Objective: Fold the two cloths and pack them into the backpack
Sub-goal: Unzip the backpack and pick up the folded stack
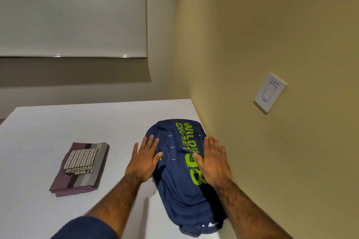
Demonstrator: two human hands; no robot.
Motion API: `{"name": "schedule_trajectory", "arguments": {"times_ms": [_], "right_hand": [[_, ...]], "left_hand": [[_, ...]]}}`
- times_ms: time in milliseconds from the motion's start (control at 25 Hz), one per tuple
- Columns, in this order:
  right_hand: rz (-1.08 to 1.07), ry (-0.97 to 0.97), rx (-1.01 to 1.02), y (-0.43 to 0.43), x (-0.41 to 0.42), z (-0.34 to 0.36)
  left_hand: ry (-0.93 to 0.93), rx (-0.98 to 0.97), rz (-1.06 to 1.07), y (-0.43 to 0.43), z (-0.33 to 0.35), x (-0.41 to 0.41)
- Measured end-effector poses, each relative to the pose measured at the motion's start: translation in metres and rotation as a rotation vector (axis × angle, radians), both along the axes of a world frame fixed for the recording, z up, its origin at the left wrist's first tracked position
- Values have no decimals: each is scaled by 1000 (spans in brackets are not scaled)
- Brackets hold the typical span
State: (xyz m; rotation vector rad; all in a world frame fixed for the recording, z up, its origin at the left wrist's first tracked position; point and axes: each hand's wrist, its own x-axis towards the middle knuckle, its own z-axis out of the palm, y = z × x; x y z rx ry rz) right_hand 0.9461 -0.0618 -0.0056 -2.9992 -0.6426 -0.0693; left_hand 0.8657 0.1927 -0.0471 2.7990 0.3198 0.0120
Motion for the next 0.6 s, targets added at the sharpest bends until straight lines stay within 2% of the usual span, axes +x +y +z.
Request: {"name": "schedule_trajectory", "arguments": {"times_ms": [120,240,440,600], "right_hand": [[129,-16,-59,-1,33,-25],[238,58,-152,6,53,-53],[368,42,-215,31,74,-106],[553,-27,-148,69,66,-136]], "left_hand": [[-20,-84,75,-1,-1,39],[13,-66,97,15,-18,61],[192,-6,54,37,-82,73],[264,-27,25,43,-106,92]]}}
